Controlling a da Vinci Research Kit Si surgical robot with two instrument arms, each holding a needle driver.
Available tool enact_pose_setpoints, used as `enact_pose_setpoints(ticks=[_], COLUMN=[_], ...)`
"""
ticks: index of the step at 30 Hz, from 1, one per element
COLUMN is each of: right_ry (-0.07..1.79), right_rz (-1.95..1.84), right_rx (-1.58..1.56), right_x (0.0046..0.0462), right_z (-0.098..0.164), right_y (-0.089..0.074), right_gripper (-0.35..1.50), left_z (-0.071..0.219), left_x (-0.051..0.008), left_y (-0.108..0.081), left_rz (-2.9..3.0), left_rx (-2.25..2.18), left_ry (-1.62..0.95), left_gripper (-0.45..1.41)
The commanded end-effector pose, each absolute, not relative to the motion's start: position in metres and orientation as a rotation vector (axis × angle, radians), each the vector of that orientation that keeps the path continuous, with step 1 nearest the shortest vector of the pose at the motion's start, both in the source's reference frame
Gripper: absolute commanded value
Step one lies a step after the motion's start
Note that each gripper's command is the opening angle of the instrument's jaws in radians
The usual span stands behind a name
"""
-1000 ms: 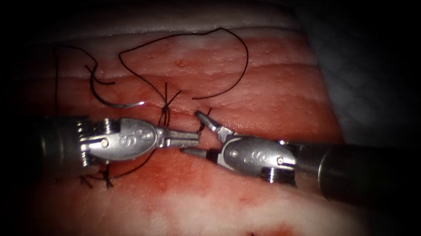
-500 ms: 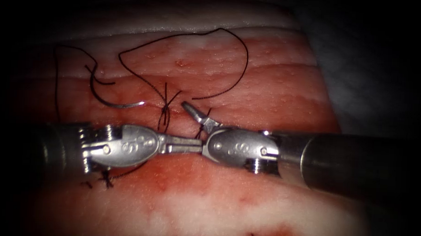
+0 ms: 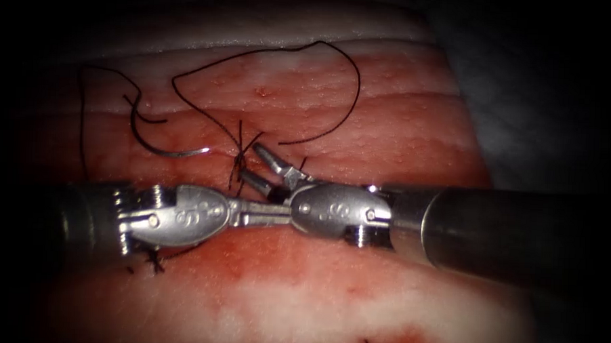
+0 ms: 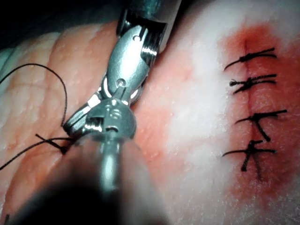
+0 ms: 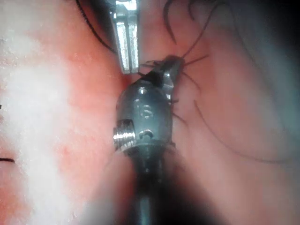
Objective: Wound Closure
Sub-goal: Snip the suture with the right jaws, then set down the cut suture piece with the left hand.
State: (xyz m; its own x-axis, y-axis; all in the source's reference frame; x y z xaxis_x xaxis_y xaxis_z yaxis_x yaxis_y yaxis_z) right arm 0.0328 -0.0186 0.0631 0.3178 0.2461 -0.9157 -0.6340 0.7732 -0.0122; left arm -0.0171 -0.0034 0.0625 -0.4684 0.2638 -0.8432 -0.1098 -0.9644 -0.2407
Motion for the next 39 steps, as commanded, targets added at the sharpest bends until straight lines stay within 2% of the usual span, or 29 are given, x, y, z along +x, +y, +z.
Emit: enact_pose_setpoints(ticks=[1,5,6,7,9,14,16,17,19,23,29,30,31,33,34,36,39], right_ry=[1.112,1.14,1.152,1.159,1.168,1.16,1.126,1.126,1.108,1.087,1.08,1.08,1.08,1.08,1.08,1.08,1.08], right_rz=[0.621,0.619,0.611,0.606,0.599,0.572,0.572,0.572,0.584,0.593,0.597,0.597,0.597,0.597,0.597,0.597,0.597], right_rx=[-0.395,-0.401,-0.39,-0.383,-0.371,-0.376,-0.396,-0.396,-0.404,-0.415,-0.422,-0.422,-0.422,-0.422,-0.422,-0.422,-0.423], right_x=[0.0336,0.0335,0.0332,0.033,0.0319,0.0272,0.0234,0.0234,0.0201,0.0182,0.0183,0.0183,0.0183,0.0183,0.0183,0.0183,0.0183], right_z=[0.063,0.063,0.062,0.062,0.062,0.061,0.061,0.061,0.06,0.061,0.061,0.061,0.061,0.061,0.061,0.061,0.061], right_y=[-0.019,-0.019,-0.019,-0.019,-0.019,-0.021,-0.021,-0.021,-0.021,-0.021,-0.021,-0.021,-0.021,-0.021,-0.021,-0.021,-0.021], right_gripper=[-0.35,-0.35,0.41,0.91,1.35,1.4,1.41,1.41,1.35,1.31,1.3,1.3,1.3,1.28,1.28,1.26,1.23], left_z=[0.063,0.063,0.063,0.063,0.063,0.061,0.06,0.06,0.059,0.059,0.062,0.062,0.063,0.064,0.065,0.065,0.064], left_x=[-0.0177,-0.0175,-0.0173,-0.0171,-0.0163,-0.0144,-0.0131,-0.0131,-0.0122,-0.0122,-0.0124,-0.0123,-0.0119,-0.0116,-0.0113,-0.0107,-0.0105], left_y=[-0.003,-0.004,-0.004,-0.004,-0.005,-0.008,-0.011,-0.011,-0.014,-0.016,-0.015,-0.015,-0.016,-0.016,-0.016,-0.016,-0.016], left_rz=[2.509,2.511,2.514,2.515,2.522,2.543,2.553,2.553,2.566,2.557,2.521,2.518,2.515,2.519,2.511,2.502,2.496], left_rx=[-1.482,-1.484,-1.486,-1.488,-1.495,-1.52,-1.514,-1.514,-1.504,-1.5,-1.452,-1.444,-1.403,-1.371,-1.363,-1.36,-1.358], left_ry=[-0.223,-0.223,-0.223,-0.224,-0.226,-0.229,-0.249,-0.249,-0.272,-0.313,-0.393,-0.404,-0.446,-0.473,-0.482,-0.493,-0.502], left_gripper=[-0.45,-0.45,-0.45,-0.45,-0.45,-0.45,-0.45,-0.45,-0.45,-0.45,-0.45,-0.4,-0.11,0.12,0.32,0.41,0.41])
